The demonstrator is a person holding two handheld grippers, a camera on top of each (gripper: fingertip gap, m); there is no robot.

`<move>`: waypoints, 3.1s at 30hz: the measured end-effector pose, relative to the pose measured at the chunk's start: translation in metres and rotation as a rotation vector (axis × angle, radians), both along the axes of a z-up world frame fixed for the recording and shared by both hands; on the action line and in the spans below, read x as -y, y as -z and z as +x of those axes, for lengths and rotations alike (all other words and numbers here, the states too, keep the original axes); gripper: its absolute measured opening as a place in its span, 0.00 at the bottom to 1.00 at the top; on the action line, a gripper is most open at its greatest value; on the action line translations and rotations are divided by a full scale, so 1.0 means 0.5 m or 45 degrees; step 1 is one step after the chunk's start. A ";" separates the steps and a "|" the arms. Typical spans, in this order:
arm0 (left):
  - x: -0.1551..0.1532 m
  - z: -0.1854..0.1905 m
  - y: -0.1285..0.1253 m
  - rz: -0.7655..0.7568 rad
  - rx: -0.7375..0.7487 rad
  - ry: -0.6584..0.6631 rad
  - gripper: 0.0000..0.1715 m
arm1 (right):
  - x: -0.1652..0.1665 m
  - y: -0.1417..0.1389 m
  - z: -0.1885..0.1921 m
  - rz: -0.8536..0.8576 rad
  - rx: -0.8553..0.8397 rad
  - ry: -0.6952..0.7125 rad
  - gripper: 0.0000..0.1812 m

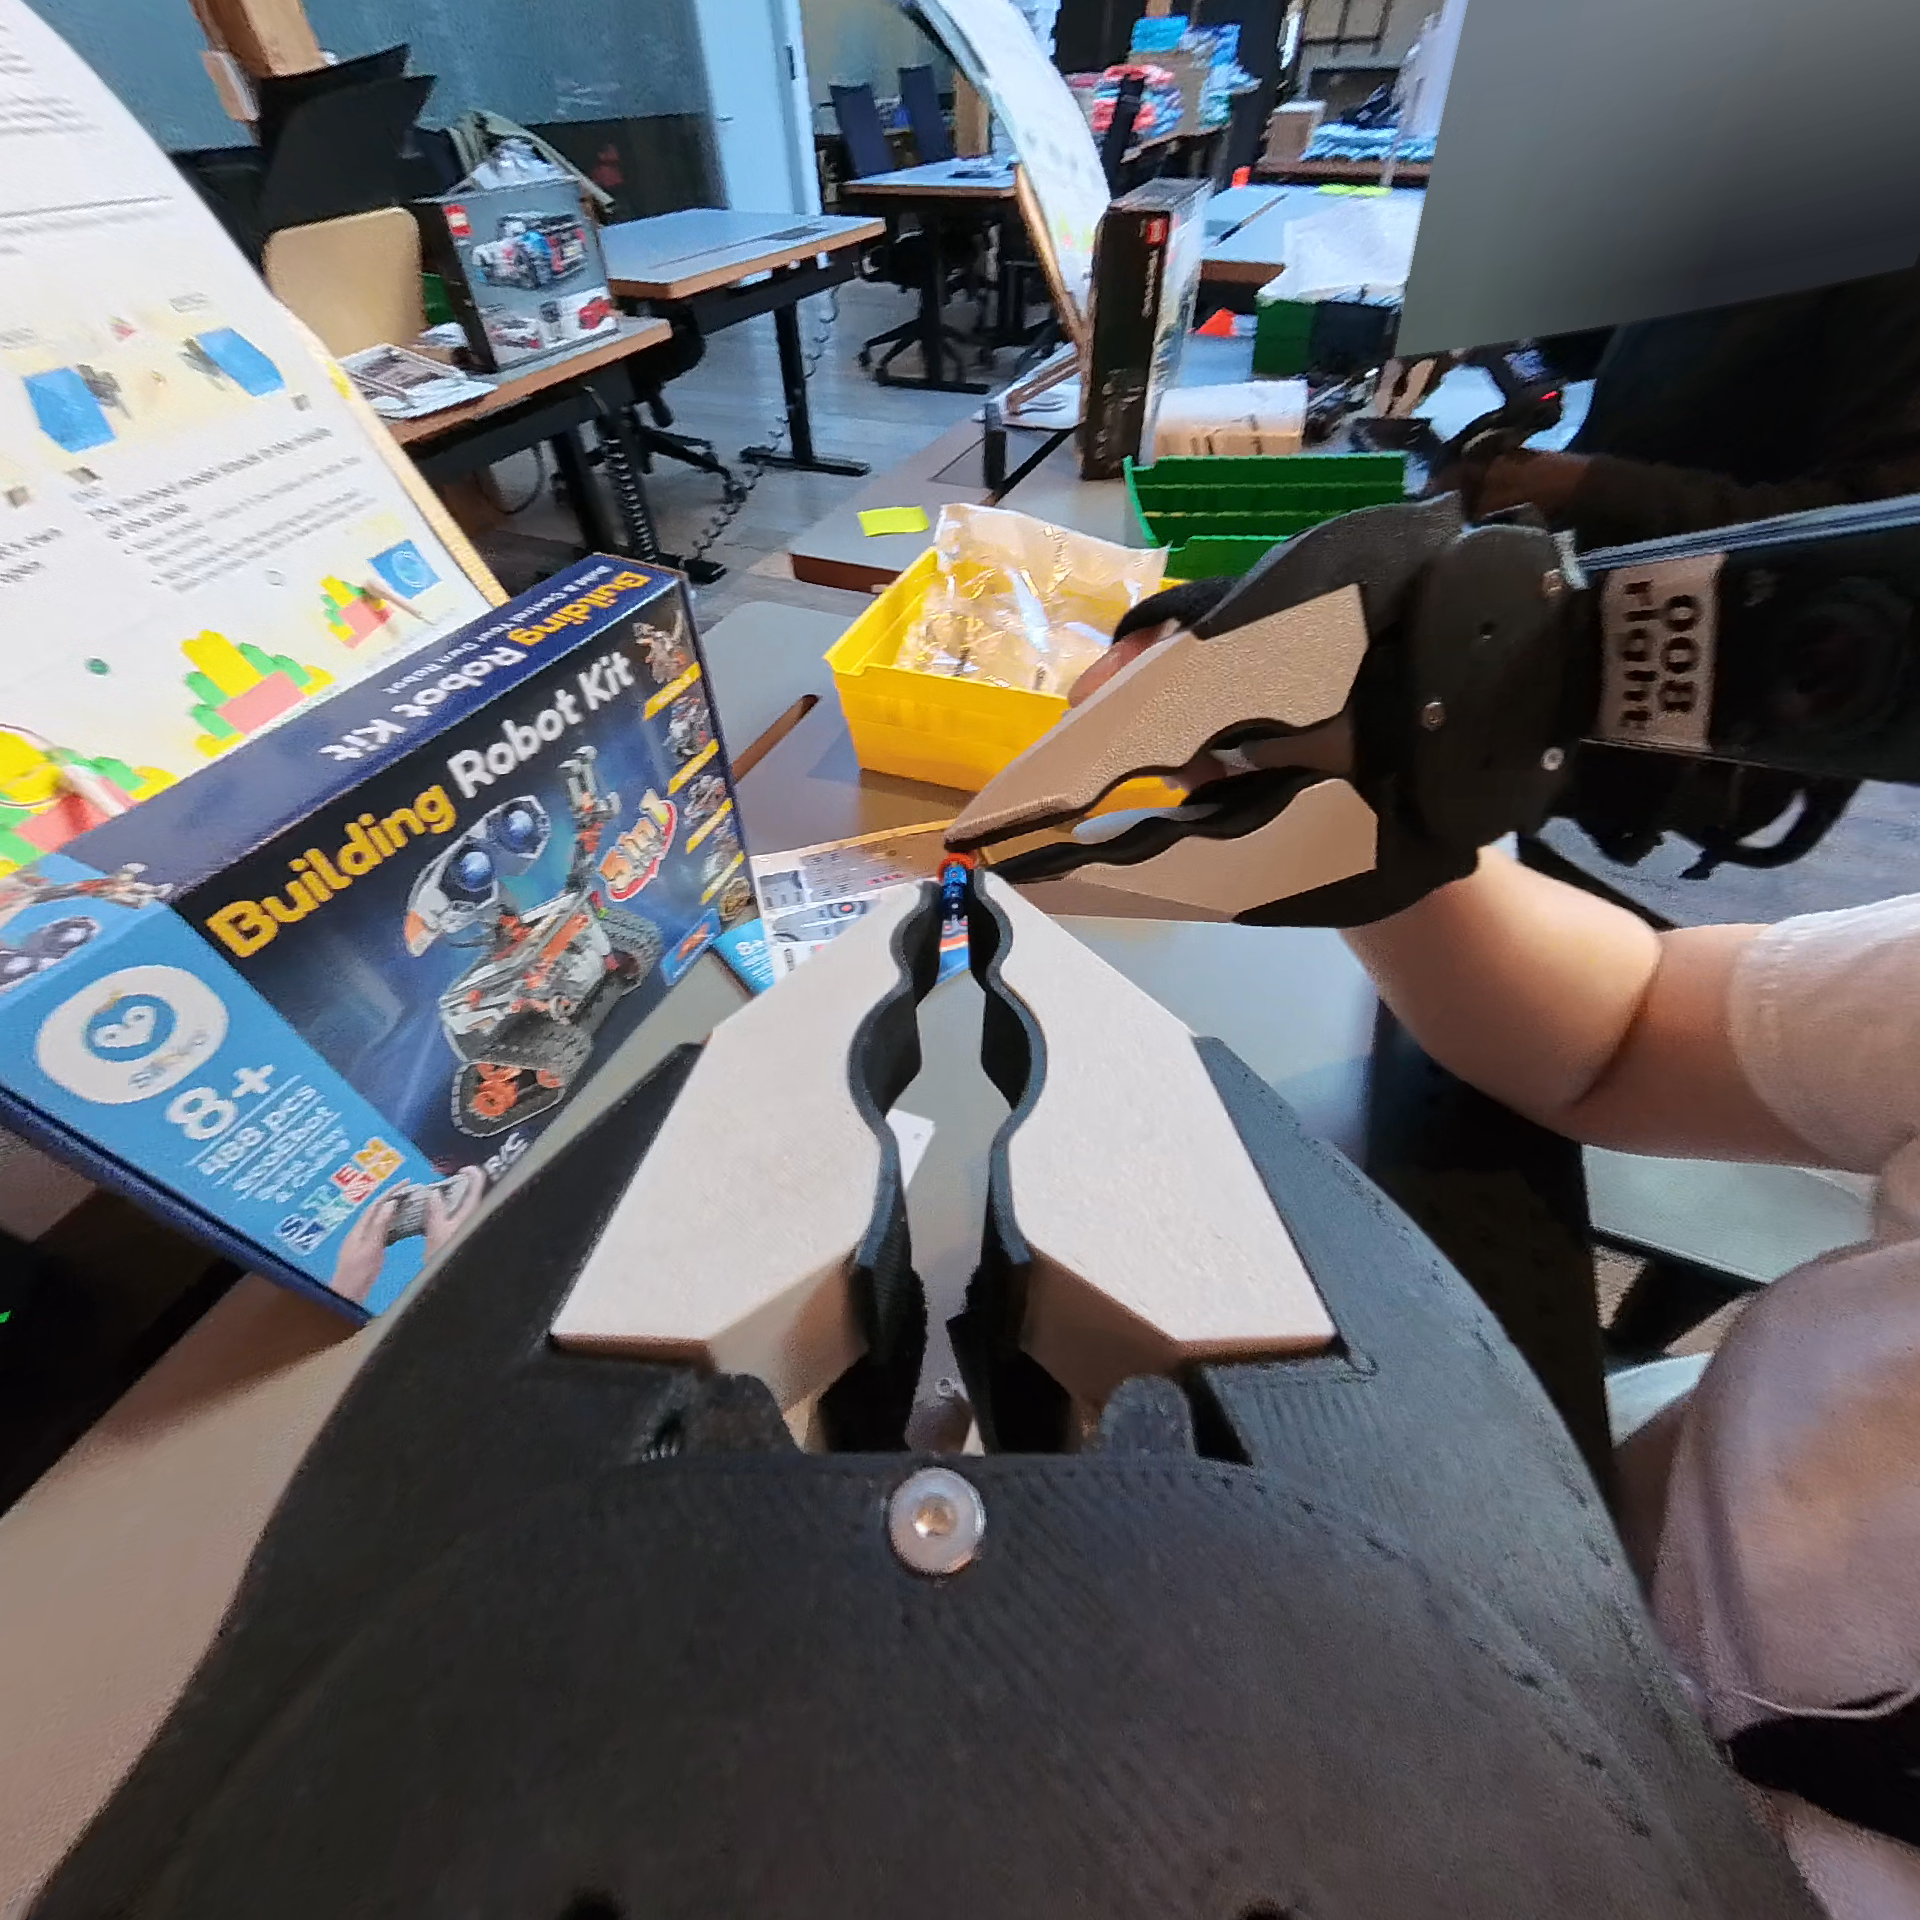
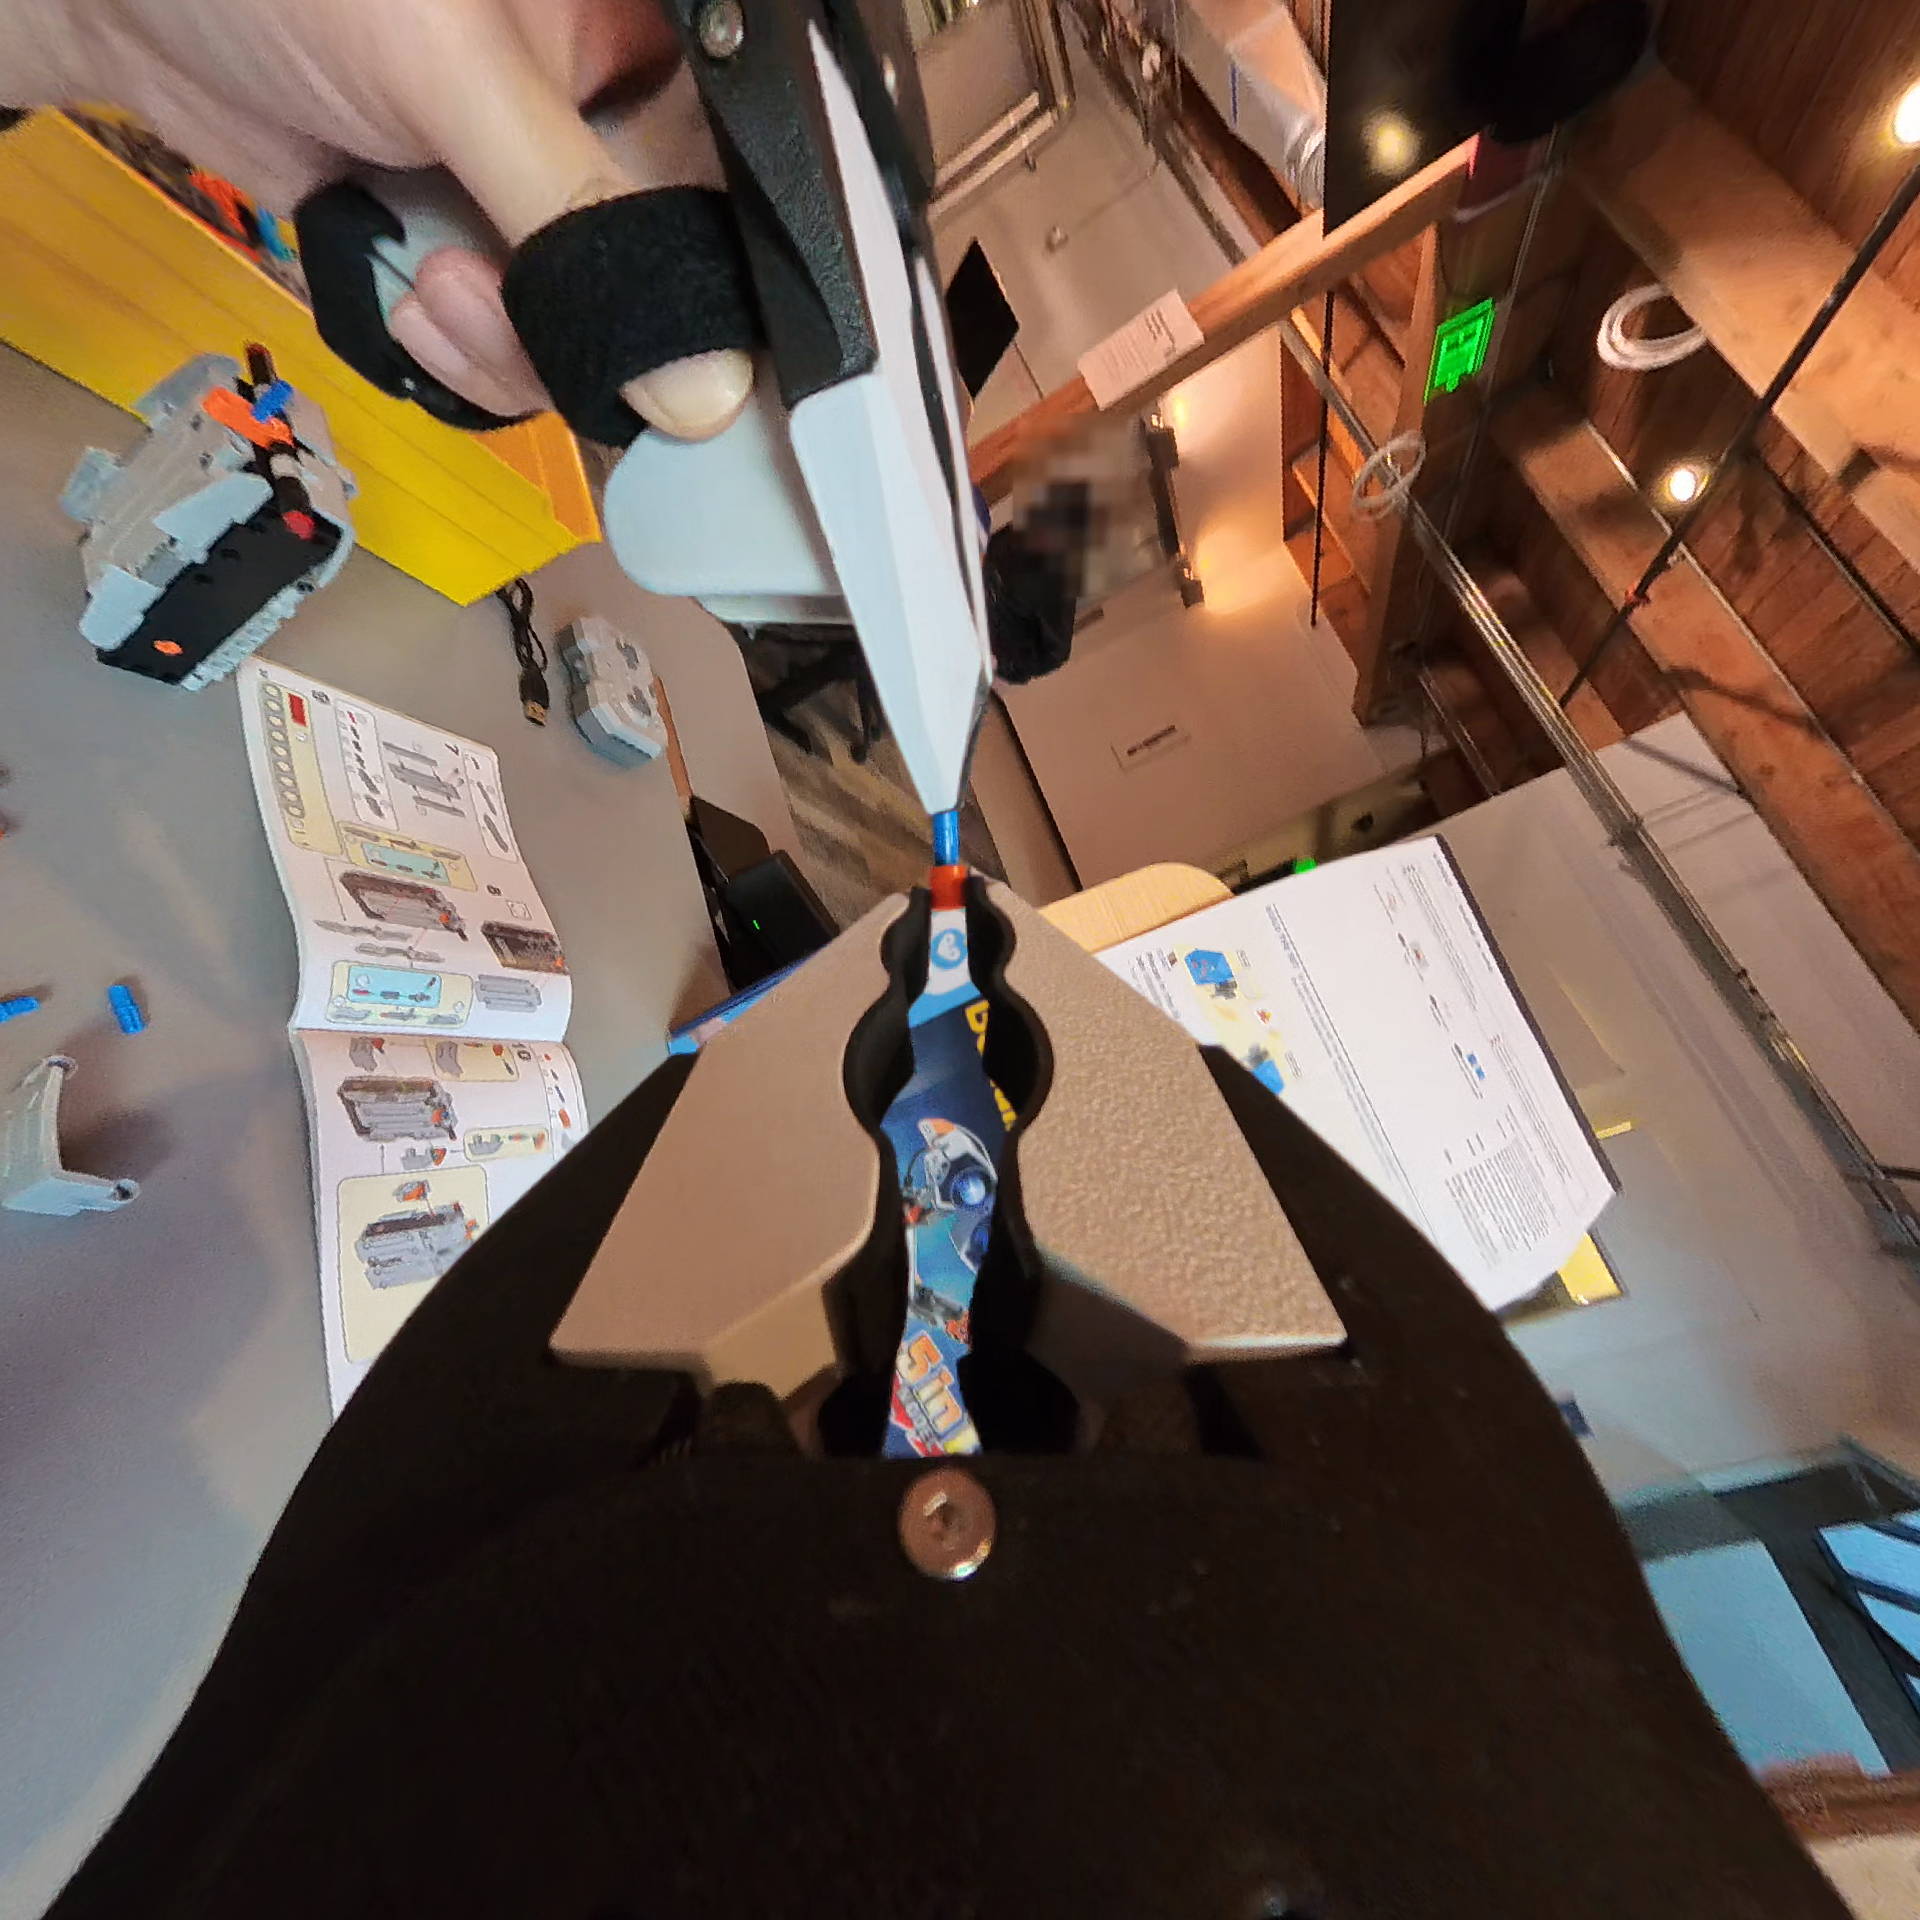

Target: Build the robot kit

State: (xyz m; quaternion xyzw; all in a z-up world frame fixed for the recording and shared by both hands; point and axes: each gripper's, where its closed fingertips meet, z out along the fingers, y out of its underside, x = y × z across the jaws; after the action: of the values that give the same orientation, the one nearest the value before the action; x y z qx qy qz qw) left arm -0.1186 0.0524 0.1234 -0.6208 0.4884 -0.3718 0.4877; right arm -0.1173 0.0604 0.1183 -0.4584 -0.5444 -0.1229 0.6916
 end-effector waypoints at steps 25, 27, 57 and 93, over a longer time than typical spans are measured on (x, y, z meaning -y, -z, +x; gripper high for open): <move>0.029 0.001 -0.019 -0.047 0.071 0.093 0.02 | 0.032 -0.017 0.001 -0.116 -0.224 -0.306 0.02; 0.028 0.001 -0.019 -0.046 0.070 0.091 0.02 | 0.031 -0.017 0.002 -0.119 -0.224 -0.304 0.02; 0.041 -0.011 -0.042 -0.211 0.208 0.220 0.02 | 0.057 -0.034 0.008 -0.115 -0.258 -0.400 0.03; 0.062 0.000 -0.032 -0.245 0.177 0.300 0.02 | 0.071 -0.039 0.004 -0.109 -0.251 -0.432 0.03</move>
State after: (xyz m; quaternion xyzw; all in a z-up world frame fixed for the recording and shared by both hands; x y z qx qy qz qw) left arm -0.1188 0.0216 0.1395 -0.5758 0.4850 -0.5136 0.4117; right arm -0.1154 0.0247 0.1377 -0.3988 -0.5481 0.0642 0.7324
